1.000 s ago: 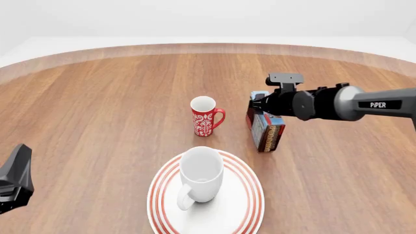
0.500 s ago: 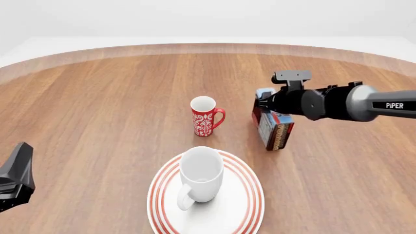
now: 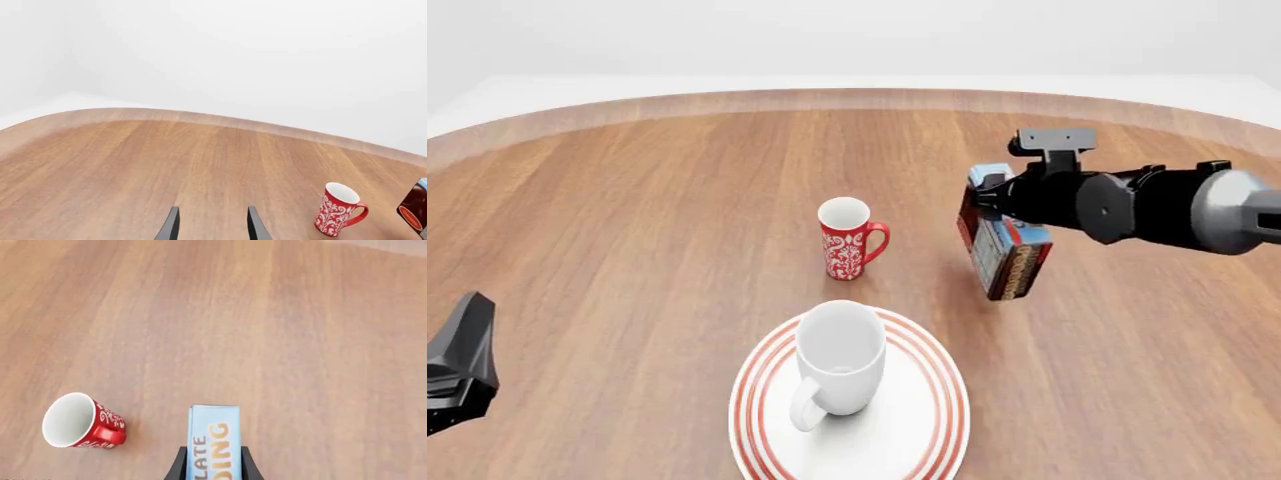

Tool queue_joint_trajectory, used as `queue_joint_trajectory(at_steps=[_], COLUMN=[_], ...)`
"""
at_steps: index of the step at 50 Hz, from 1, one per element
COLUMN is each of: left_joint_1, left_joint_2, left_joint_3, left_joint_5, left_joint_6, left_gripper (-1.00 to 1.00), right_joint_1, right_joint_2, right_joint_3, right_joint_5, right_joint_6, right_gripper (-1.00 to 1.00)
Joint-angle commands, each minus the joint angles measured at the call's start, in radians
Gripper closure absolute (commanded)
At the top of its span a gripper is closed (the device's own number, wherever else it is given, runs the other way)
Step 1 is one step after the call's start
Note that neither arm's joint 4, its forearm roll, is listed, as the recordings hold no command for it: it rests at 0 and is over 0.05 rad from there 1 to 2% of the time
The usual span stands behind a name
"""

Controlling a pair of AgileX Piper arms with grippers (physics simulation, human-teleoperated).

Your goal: Pick up the white mug and put it on the plate, and put the chocolate pudding to the right of the plate.

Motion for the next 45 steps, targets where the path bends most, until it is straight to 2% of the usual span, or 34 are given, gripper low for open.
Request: queue_joint_trajectory(at_steps=[1,45], left_joint_1=[0.0,-0.006], left_joint_2=[-0.007,-0.039], left_joint_3=[0.0,0.0], left_joint_5=[0.007,0.04], left_joint_6=[0.002,0.01], left_gripper=[-1.0,-1.0], right_joint_1=[-0.016,-0.079], right_joint_2=[-0.091,-0.365], right_joint_3=[0.051,0.303], right_joint_5=[0.004,-0.004], right_joint_6=[0.024,0.008], right_gripper=[1.0,1.0])
